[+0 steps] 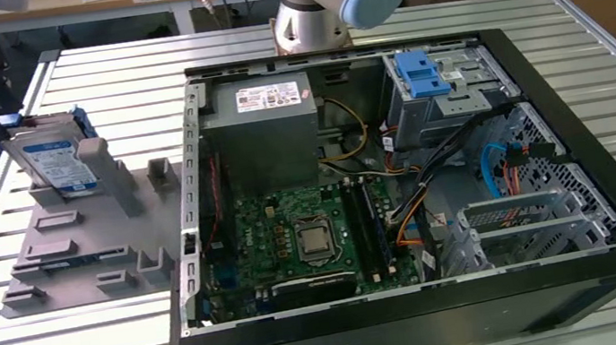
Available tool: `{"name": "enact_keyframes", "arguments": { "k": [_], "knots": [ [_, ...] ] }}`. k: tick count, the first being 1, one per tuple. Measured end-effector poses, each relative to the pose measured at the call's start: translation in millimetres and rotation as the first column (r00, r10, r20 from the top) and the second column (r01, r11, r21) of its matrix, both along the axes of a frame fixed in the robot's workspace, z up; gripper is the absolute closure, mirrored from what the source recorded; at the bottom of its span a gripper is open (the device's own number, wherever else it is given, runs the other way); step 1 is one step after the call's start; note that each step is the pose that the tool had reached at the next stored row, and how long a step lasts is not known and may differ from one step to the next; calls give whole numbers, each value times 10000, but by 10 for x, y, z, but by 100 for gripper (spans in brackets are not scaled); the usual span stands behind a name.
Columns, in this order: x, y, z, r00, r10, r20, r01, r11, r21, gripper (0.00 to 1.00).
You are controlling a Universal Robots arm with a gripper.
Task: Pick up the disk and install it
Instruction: 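Pick up the disk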
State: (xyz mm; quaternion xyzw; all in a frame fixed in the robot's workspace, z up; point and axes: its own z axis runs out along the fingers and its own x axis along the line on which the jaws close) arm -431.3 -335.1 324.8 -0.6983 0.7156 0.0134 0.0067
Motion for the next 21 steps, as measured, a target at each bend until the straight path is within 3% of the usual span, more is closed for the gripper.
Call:
{"name": "enact_keyframes", "arguments": {
  "k": [14,21],
  "knots": [
    [-27,5,-107,10000,21,-2,-21,10000,9,41],
    [-27,5,-187,9999,20,-137,-20,10000,19,41]
  ]
}}
